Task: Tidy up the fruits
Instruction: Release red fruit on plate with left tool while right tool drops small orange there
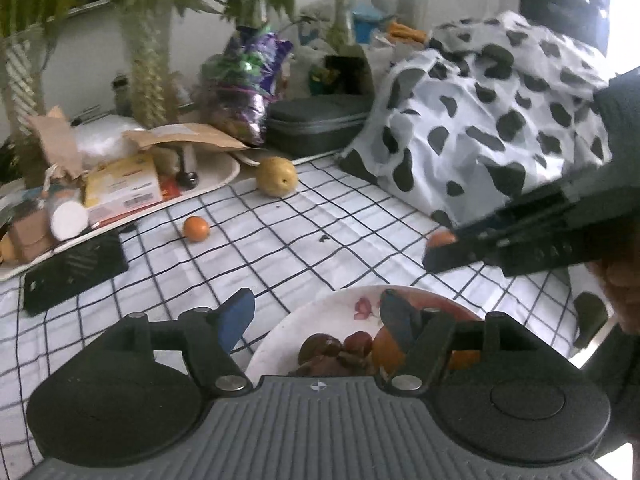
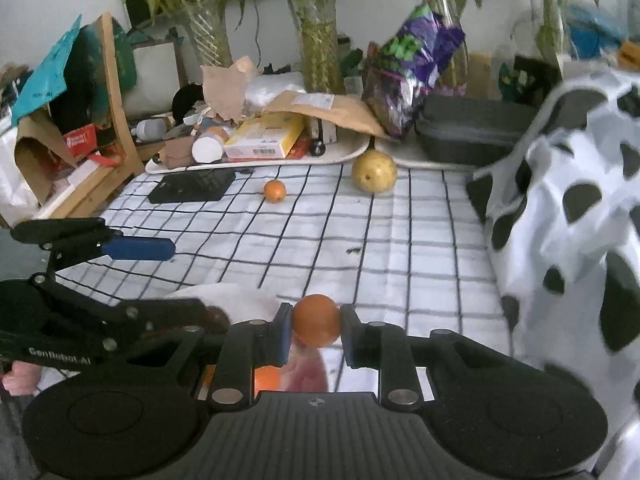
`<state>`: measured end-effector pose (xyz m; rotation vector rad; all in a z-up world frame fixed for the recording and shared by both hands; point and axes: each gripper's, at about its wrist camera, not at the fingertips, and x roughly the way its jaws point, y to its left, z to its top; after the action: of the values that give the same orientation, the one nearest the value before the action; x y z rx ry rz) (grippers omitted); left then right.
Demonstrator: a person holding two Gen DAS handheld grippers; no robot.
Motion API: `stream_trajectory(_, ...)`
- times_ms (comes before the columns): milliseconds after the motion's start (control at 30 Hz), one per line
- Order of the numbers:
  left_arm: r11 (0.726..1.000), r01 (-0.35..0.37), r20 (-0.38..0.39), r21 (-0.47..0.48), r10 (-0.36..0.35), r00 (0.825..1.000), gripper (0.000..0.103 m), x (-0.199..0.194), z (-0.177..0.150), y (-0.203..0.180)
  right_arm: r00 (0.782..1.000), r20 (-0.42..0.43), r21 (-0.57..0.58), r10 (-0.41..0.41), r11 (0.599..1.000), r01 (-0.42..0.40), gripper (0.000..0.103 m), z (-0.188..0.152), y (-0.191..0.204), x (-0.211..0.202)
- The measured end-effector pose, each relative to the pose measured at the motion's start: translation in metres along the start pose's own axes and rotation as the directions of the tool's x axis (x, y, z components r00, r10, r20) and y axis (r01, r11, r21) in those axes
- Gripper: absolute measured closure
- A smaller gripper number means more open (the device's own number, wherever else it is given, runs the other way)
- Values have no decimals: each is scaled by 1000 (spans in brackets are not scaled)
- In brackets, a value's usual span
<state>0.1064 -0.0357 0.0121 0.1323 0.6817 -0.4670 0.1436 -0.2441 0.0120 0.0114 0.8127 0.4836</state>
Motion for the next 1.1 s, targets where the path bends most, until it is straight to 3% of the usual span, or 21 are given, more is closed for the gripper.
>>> stream_trajectory(233,999,-23,0,-43,23,1000,35,-16,-9,2,998,-58,161,36,987,-26,77,-12,-6,-1)
stream_trajectory(433,998,-37,-12,-53,37,999,35,-27,-18,0,991,-105,302,77,952,-42,76,-24,-14,2)
stream_trajectory(467,998,-39,-12,-55,39,999,35,-29,-19,-1,991,-108,317,83,947,-45,70,-25,-15,3)
stream_trajectory(500,998,-41,-11,-58,40,999,35,-31,-21,-2,990,-106,331,93,942,-53,53,-27,-15,2)
stream_trajectory(567,997,-41,-11,-63,41,999,35,-35,-23,-4,993,-81,337,86,940,-54,31,-27,-15,-3)
stream_trajectory(667,996,-46,-14,-71,45,999,35,-40,-27,-7,998,-45,319,53,947,-36,16,-28,-12,-13)
stream_trajectory(867,993,-88,-26,-80,86,996,35,-54,-38,-17,998,-20,237,-63,969,66,0,-37,2,-30)
stream_trajectory(1100,987,-143,-54,-68,140,989,35,-69,-51,-31,985,-26,100,-170,980,172,0,-54,30,-44)
